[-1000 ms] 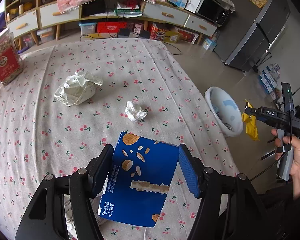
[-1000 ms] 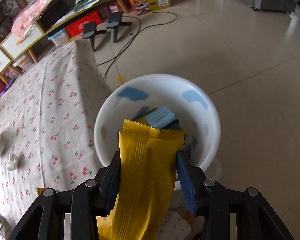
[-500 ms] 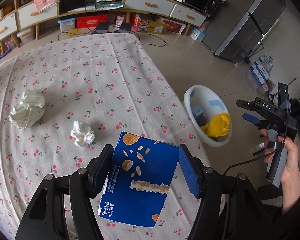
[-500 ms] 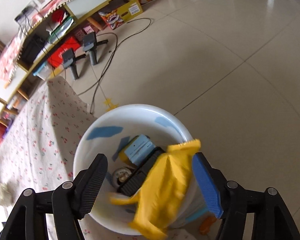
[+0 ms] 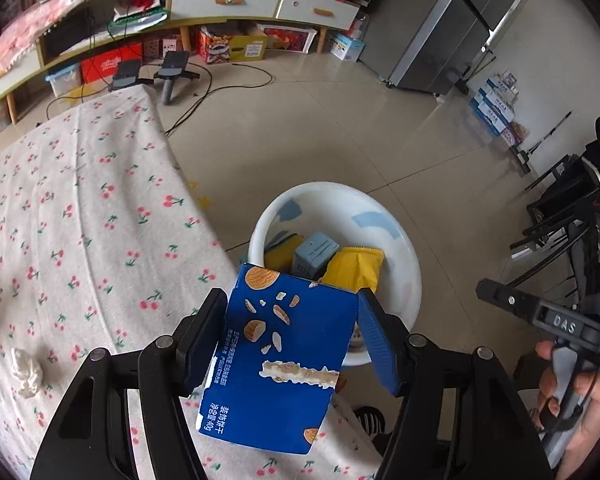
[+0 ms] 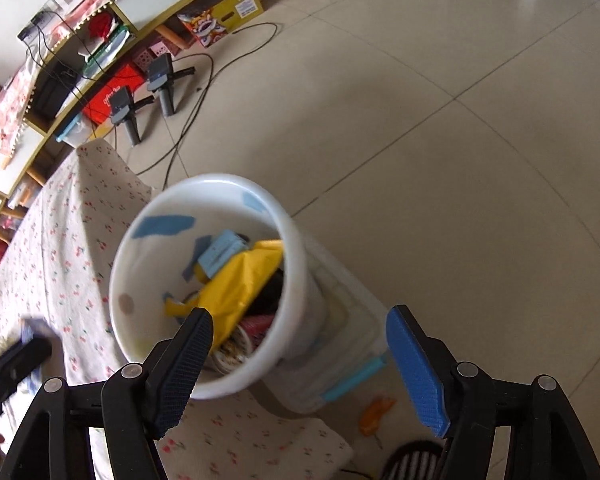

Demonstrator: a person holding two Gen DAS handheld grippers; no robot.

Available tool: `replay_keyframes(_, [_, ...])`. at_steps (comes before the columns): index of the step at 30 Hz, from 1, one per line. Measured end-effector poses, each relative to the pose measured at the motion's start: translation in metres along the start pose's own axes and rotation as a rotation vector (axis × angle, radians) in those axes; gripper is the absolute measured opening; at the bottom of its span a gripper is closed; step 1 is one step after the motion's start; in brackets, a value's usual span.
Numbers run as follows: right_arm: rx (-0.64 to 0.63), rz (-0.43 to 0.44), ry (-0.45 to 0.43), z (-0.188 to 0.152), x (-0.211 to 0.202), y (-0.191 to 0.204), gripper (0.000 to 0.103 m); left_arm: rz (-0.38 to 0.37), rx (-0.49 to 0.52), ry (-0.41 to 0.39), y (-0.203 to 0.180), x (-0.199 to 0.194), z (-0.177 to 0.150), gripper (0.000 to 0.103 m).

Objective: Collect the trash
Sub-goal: 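Drop the blue biscuit box into the wastebasket with the left tool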

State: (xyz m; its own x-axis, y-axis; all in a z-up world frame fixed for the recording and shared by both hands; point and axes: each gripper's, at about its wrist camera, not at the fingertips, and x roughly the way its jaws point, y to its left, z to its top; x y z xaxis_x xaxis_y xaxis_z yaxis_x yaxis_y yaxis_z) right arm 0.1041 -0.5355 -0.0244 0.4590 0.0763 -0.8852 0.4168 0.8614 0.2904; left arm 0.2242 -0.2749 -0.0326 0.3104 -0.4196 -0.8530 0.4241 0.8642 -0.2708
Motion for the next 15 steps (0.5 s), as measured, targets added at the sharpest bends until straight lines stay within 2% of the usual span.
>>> replay_keyframes(3, [0.006, -0.007, -0.004, -0.002, -0.005, -0.014, 0.077, 0.004, 0.026, -0.011, -0.013, 0.014, 0.012, 0.068])
replay_keyframes(6, [0.021, -0.020, -0.009, -0.002, -0.008, -0.025, 0.077, -0.030, 0.010, -0.009, -0.018, 0.026, 0.022, 0.069])
replay_keyframes(8, [0.032, -0.020, -0.011, -0.002, -0.011, -0.030, 0.077, -0.027, -0.017, 0.003, -0.016, 0.032, 0.025, 0.082])
replay_keyframes(9, [0.036, -0.018, -0.013, -0.002, -0.012, -0.031, 0.077, -0.025, -0.022, -0.007, -0.016, 0.033, 0.026, 0.085])
replay_keyframes(15, [0.021, -0.009, -0.019, -0.003, -0.016, -0.028, 0.077, -0.002, -0.030, -0.044, -0.008, 0.015, 0.021, 0.089])
